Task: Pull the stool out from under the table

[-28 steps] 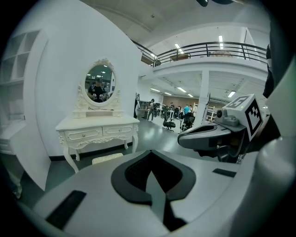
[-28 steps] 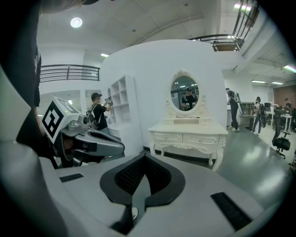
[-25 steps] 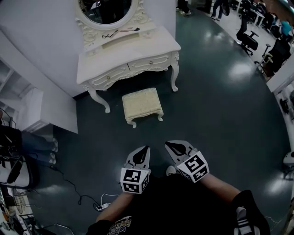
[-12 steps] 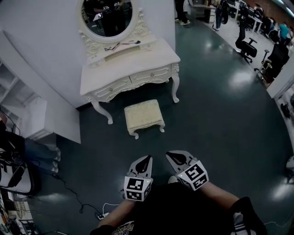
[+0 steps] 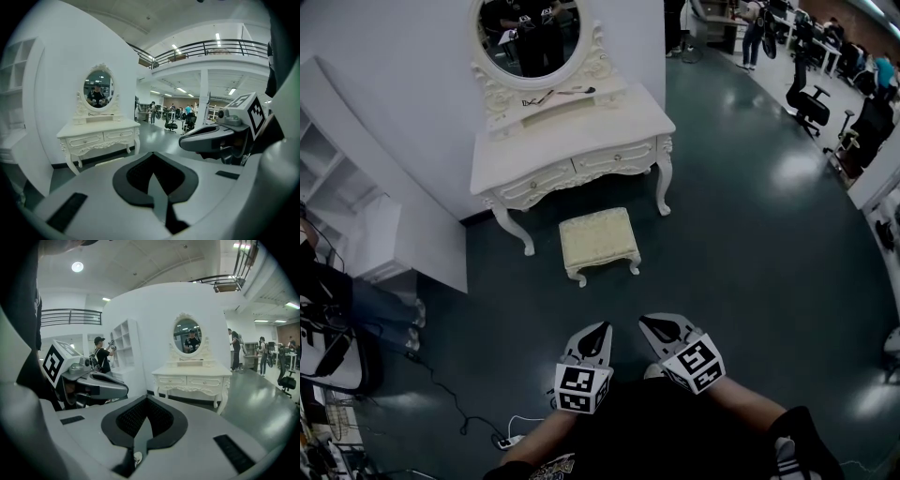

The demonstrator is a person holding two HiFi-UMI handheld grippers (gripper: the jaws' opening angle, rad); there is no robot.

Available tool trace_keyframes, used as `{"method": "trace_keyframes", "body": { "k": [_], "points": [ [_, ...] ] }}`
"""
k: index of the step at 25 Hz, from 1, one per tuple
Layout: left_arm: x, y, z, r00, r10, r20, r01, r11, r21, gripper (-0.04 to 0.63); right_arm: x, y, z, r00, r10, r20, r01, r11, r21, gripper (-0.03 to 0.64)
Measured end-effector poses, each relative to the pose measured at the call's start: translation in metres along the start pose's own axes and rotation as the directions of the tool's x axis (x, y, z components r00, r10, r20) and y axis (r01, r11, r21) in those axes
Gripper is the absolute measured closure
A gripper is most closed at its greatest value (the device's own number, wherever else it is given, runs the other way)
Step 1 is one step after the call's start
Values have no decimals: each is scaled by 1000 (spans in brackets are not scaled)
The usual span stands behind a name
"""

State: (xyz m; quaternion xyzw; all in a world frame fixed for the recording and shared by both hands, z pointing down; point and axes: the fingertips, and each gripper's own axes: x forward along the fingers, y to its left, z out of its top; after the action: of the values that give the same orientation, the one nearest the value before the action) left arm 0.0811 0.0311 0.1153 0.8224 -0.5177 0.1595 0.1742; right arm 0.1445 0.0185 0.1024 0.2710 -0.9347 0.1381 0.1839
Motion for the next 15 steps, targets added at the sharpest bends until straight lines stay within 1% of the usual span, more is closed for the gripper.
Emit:
{"method": "trace_keyframes", "body": {
  "k": [15],
  "points": [
    [-3,-2,0,1000,-3,3,3,1000,11,588,-2,4,-2,1000,-6,3,6,1000,0,589]
  ]
}}
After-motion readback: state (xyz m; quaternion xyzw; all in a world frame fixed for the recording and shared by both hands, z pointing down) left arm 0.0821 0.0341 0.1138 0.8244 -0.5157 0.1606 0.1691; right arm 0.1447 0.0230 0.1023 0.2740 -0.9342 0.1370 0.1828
